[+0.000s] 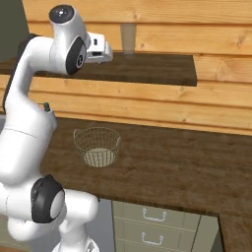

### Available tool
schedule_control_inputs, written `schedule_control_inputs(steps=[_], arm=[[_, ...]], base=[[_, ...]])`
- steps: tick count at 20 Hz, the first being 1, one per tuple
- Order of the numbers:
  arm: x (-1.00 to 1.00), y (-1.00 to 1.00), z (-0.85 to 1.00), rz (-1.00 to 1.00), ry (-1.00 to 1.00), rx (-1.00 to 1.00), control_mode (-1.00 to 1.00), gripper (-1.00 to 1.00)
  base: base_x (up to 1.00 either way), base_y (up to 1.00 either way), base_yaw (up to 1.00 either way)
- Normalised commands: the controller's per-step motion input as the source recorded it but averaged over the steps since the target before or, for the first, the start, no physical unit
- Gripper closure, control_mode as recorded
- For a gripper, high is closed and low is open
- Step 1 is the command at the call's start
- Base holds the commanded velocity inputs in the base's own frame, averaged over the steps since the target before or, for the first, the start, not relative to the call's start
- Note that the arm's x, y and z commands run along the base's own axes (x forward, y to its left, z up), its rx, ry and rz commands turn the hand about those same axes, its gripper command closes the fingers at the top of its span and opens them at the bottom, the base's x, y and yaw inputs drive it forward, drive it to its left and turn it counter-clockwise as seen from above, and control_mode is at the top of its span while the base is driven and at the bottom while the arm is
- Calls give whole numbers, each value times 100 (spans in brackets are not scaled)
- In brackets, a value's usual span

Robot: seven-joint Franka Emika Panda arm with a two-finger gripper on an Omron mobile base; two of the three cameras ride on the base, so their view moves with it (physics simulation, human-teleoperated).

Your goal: Open the cabinet, pick up the bread from the cabinet and place it in the basket. Then move the basket to the dining counter.

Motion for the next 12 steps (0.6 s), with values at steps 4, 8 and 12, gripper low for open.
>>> schedule_control_inputs(steps=[4, 8, 12], arm=[[55, -14, 0, 4, 13, 4, -100, -100], [63, 0, 0, 9, 2, 17, -100, -100], [45, 0, 0, 3, 0, 26, -100, -100]], base=[[0, 0, 0], [0, 0, 0], [0, 0, 0]])
